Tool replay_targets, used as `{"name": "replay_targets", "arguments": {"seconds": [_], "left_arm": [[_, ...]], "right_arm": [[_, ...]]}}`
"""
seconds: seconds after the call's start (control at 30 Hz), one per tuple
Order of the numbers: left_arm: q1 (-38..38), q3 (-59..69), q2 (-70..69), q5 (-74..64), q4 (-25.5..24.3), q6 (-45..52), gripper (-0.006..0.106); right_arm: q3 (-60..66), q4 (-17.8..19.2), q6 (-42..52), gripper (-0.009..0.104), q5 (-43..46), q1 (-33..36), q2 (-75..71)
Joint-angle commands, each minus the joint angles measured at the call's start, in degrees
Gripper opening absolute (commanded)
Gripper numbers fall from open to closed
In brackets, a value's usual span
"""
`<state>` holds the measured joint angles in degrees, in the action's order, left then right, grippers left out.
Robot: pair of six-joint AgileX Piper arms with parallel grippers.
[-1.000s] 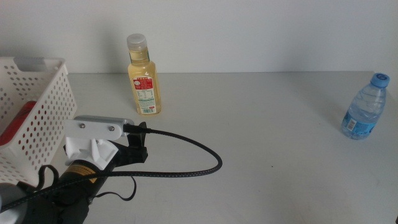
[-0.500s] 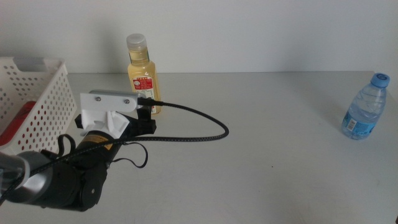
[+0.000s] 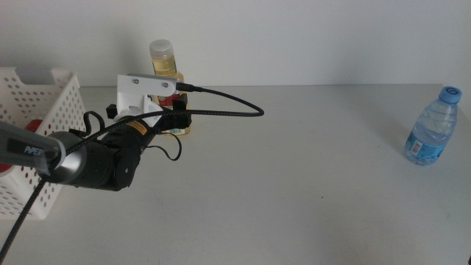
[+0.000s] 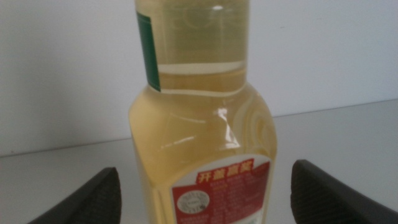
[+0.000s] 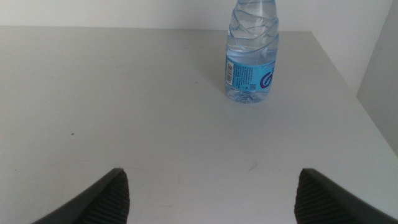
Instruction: Use arms to grab the bottles and put them into the dustbin to the left of the table.
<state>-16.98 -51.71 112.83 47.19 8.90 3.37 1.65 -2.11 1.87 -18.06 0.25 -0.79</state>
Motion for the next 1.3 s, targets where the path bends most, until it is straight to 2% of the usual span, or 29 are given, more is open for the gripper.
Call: {"name": "replay_targets", "arguments": {"seconds": [0.0,0.5,0.73,0.83,0.9,0.97,1.03,1.2,1.27], "left_arm": [[0.5,-3.5,-1.2,3.8,-0.2,-0.3,0.094],[0.5,-14.2,7.6,4.0,-0.3,-0.3,0.094],[0.5,-14.6,9.9,7.8,-0.3,-0.3,0.093],[0.6,-14.6,10.0,8.7,-0.1,-0.3,0.090],[1.1,-14.6,10.0,9.1,-0.3,-0.3,0.083],[1.1,-14.8,10.0,9.1,-0.5,-0.5,0.071],[1.1,-14.8,10.0,9.1,-0.5,-0.5,0.054],[0.8,-14.1,9.1,8.7,-2.2,-0.7,0.002],[0.4,-12.9,7.2,8.7,-2.2,-0.2,-0.002]], "right_arm": [[-0.6,0.5,0.3,0.069,4.0,-0.4,-1.2],[-0.6,0.5,0.3,0.069,4.0,-0.4,-1.2],[-0.6,0.5,0.3,0.069,4.0,-0.4,-1.2],[-0.6,0.5,0.3,0.069,4.0,-0.4,-1.2],[-0.6,0.5,0.3,0.069,4.0,-0.4,-1.2],[-0.6,0.5,0.3,0.069,4.0,-0.4,-1.2],[-0.6,0.5,0.3,0.069,4.0,-0.4,-1.2],[-0.6,0.5,0.3,0.069,4.0,-0.4,-1.2],[-0.6,0.5,0.3,0.069,4.0,-0.4,-1.2]]}}
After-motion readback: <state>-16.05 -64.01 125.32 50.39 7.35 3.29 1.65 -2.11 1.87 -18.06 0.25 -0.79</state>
